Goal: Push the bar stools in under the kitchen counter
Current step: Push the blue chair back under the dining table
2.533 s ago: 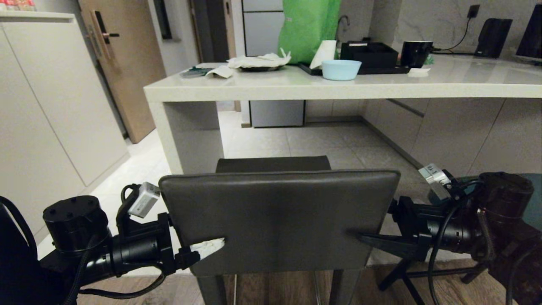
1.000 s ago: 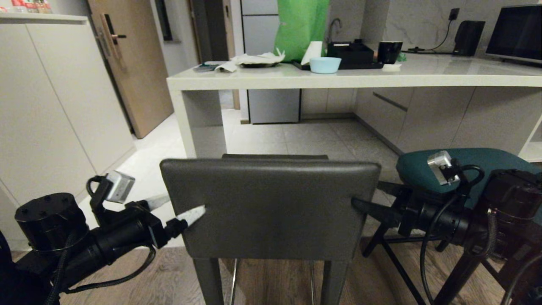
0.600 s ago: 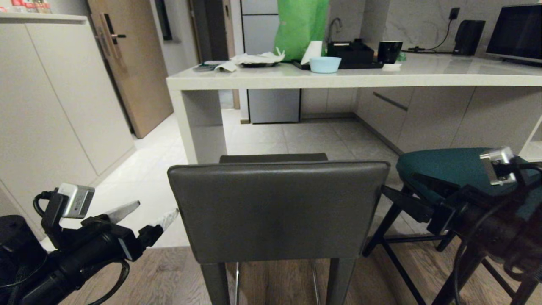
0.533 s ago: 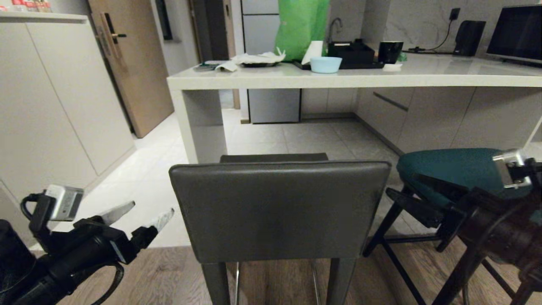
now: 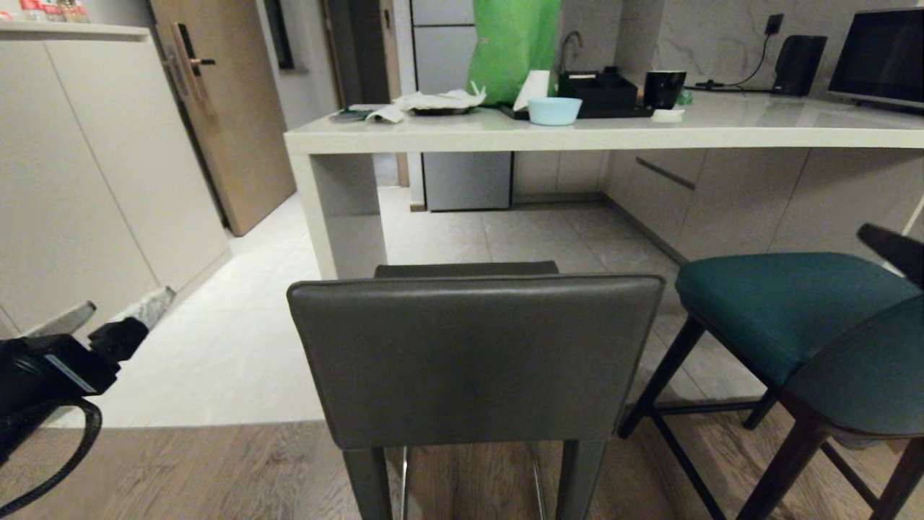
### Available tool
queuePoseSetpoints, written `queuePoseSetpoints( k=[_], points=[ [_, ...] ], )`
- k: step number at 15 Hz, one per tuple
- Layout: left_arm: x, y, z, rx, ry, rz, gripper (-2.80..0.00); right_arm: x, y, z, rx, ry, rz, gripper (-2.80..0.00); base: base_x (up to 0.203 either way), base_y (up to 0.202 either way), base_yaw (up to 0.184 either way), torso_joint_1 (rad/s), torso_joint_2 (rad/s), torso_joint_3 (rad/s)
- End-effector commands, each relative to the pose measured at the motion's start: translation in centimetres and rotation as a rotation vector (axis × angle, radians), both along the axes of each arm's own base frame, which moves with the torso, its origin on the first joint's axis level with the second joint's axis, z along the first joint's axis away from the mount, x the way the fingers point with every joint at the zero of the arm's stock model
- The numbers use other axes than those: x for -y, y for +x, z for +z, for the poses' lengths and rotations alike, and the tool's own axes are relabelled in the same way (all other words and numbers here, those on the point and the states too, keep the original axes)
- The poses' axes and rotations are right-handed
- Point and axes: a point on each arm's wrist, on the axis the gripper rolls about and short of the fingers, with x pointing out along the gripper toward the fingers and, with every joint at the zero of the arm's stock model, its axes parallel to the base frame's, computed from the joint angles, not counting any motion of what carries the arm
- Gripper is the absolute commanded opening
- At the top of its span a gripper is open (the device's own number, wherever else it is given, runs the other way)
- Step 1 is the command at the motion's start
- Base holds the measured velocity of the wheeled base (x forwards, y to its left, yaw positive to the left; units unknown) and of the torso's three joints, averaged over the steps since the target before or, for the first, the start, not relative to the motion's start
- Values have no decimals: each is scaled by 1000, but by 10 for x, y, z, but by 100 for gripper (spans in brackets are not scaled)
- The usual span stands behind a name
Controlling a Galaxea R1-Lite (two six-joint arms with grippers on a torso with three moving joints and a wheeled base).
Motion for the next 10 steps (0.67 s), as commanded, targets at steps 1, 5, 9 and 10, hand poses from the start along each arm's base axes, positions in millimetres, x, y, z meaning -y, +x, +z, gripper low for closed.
queuePoseSetpoints(
  k=[1, 5, 9, 10],
  points=[
    [-1, -21, 19, 49, 9, 33, 0, 6, -24, 19, 47, -2, -165, 0, 0, 0, 0, 0, 0, 0],
    [12, -82, 36, -1, -1, 19, 0, 10, -65, 26, 136, -79, -255, 0, 0, 0, 0, 0, 0, 0],
    [27, -144, 38, 100, 28, -68, 0, 10, -116, 18, 185, -121, -296, 0, 0, 0, 0, 0, 0, 0],
    [31, -159, 35, 111, 35, -114, 0, 9, -130, 13, 185, -126, -296, 0, 0, 0, 0, 0, 0, 0]
  ],
)
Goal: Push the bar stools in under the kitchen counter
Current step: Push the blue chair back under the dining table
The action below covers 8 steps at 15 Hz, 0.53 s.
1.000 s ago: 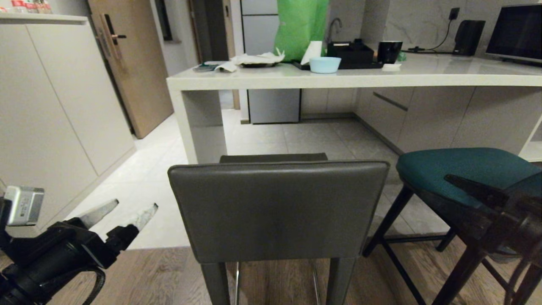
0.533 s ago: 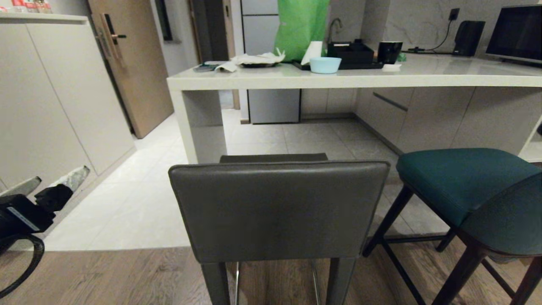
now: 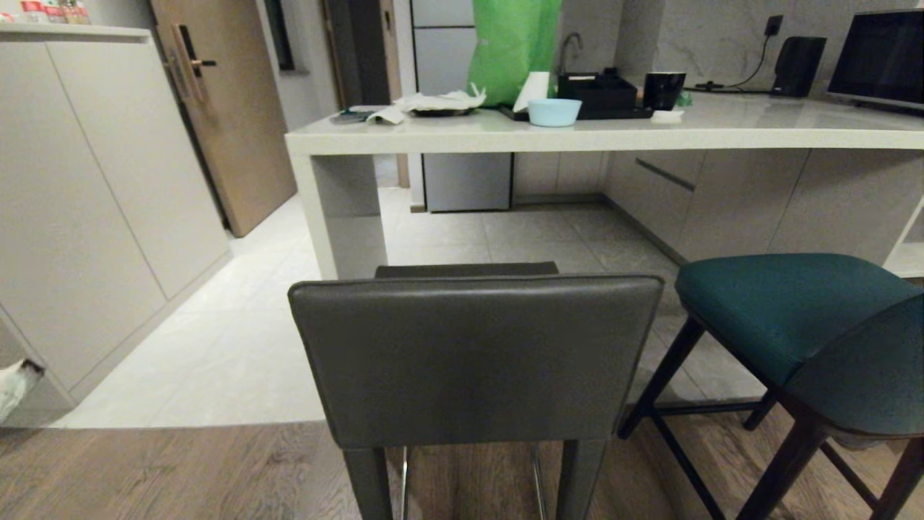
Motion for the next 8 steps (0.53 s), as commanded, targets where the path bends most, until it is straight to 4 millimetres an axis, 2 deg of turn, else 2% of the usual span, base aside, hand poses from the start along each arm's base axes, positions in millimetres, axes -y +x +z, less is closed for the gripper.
queuePoseSetpoints(
  k=[1, 4, 6, 8],
  points=[
    [7, -43, -5, 89, 19, -83, 0, -2, -37, -8, 67, -7, 1, 0, 0, 0, 0, 0, 0, 0],
    [4, -67, -3, 29, 18, -283, 0, -4, -61, -29, 21, -25, 63, 0, 0, 0, 0, 0, 0, 0],
    [7, -71, -5, 39, 22, -196, 0, -4, -58, -42, -17, -36, 57, 0, 0, 0, 0, 0, 0, 0],
    [6, -77, -19, 66, 57, -145, 0, -4, -50, -55, -60, -43, 58, 0, 0, 0, 0, 0, 0, 0]
  ],
)
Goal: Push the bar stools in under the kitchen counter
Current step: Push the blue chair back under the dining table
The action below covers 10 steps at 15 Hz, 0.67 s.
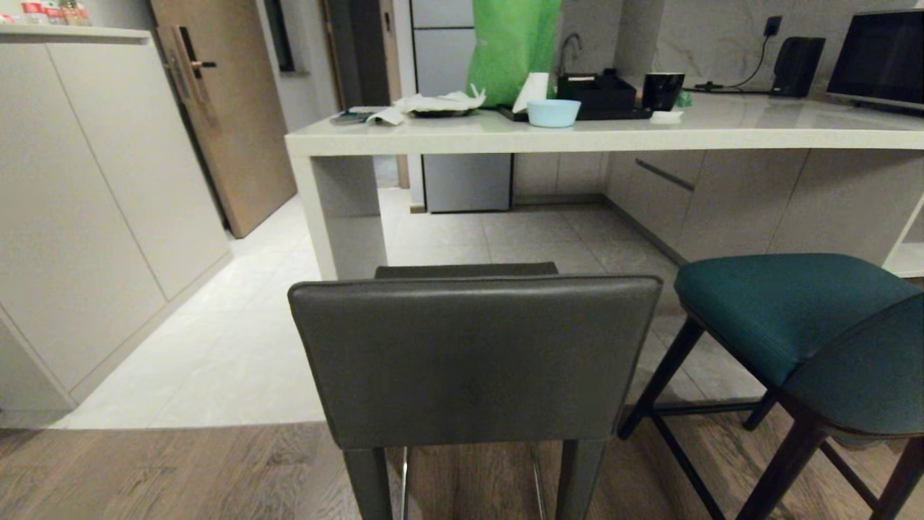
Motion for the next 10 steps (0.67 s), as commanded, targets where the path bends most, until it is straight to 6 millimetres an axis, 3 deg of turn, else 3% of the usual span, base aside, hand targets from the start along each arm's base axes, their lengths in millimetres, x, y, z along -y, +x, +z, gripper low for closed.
queuePoseSetpoints(
  k=[1, 4, 7, 10],
  points=[
    [0, -5, -19, 23, 41, 7, 0, 0, 5, -14, -18, -6, 2, 0, 0, 0, 0, 0, 0, 0],
    [-3, 2, -62, -33, 103, 105, 0, 1, 19, -47, -36, -78, 0, 0, 0, 0, 0, 0, 0, 0],
    [-5, 5, -95, -58, 135, 197, 0, 1, 18, -63, -26, -97, 12, 0, 0, 0, 0, 0, 0, 0],
    [-6, 9, -105, -91, 162, 240, 0, 1, 2, -89, 19, -123, 56, 0, 0, 0, 0, 0, 0, 0]
  ],
)
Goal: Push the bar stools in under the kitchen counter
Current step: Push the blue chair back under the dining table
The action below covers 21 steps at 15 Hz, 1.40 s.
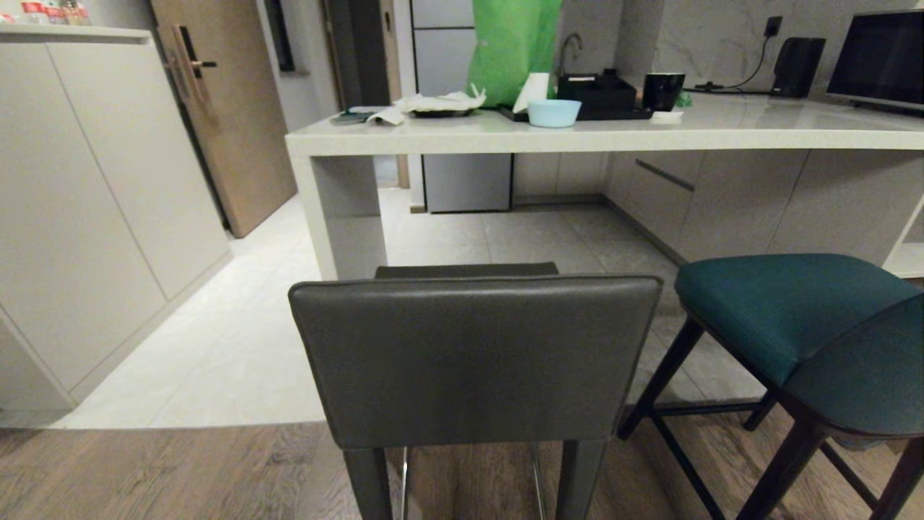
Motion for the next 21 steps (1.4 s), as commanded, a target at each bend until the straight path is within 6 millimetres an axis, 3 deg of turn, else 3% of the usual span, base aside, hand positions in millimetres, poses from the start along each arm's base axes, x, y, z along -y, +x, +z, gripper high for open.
queuePoseSetpoints(
  k=[1, 4, 7, 9, 12, 20, 21],
  points=[
    [0, 2, -8, -16, 16, 14, 0, 0, -11, -17, 46, -1, 4, 0, 0, 0, 0, 0, 0, 0],
    [-2, 6, -22, -62, 34, 89, 0, 0, 4, -56, -104, -16, 14, 0, 0, 0, 0, 0, 0, 0],
    [-2, 6, -22, -71, -48, 99, 0, -1, 3, -65, -200, 33, 56, 0, 0, 0, 0, 0, 0, 0],
    [-3, 6, -22, -74, -54, 154, 0, -1, 3, -64, -202, 26, 71, 0, 0, 0, 0, 0, 0, 0],
    [-3, 8, -27, -81, 102, 143, 0, -1, 3, -64, -201, 29, 64, 0, 0, 0, 0, 0, 0, 0],
    [-3, 8, -28, -84, 59, 144, 0, -1, 3, -63, -189, 72, 65, 0, 0, 0, 0, 0, 0, 0],
    [-3, 8, -28, -84, 59, 144, 0, -1, 3, -64, -190, 74, 62, -280, 0, 0, 0, 0, 0, 0]
  ],
)
